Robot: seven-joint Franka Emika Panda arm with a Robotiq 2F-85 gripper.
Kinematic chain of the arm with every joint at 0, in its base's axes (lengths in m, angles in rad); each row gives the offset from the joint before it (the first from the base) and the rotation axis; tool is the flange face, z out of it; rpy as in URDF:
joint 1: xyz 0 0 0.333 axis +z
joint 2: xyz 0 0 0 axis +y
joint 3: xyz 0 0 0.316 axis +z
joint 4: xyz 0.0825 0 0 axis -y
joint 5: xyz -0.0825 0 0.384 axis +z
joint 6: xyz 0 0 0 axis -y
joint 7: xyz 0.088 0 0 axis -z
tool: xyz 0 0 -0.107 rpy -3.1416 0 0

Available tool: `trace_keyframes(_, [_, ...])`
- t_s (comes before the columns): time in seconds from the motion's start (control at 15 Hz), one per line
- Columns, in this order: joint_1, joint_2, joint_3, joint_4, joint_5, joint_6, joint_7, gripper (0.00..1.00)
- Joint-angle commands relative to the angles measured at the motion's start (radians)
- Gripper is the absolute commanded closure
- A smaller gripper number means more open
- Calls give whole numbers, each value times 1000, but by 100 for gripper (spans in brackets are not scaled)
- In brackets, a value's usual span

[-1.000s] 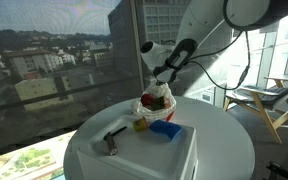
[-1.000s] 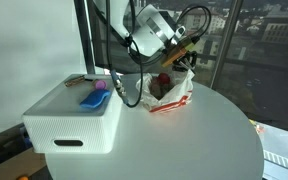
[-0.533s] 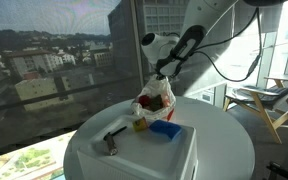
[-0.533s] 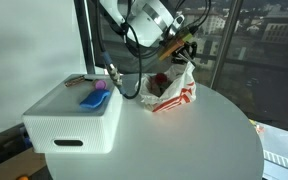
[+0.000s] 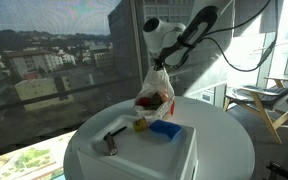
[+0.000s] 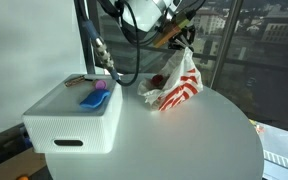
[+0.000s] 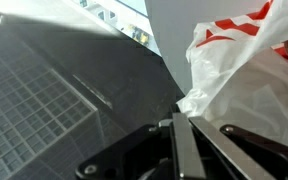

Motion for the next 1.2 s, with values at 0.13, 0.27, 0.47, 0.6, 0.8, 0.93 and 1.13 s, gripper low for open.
trace_keyframes(0.13, [-75, -58, 90, -111, -10, 54, -22, 95])
trace_keyframes(0.27, [-103, -64, 128, -154, 18, 98, -52, 94])
trace_keyframes(0.47, [-82, -71, 104, -177, -64, 120, 8, 63])
trace_keyframes(0.6, [-22, -80, 26, -159, -251, 124, 129, 47])
trace_keyframes(0.8, [16, -138, -13, -170, -428, 90, 312, 25])
trace_keyframes(0.93, [0, -197, 18, -229, -361, 101, 276, 9])
trace_keyframes(1.13, [-126, -255, 186, -317, -109, 145, 57, 0])
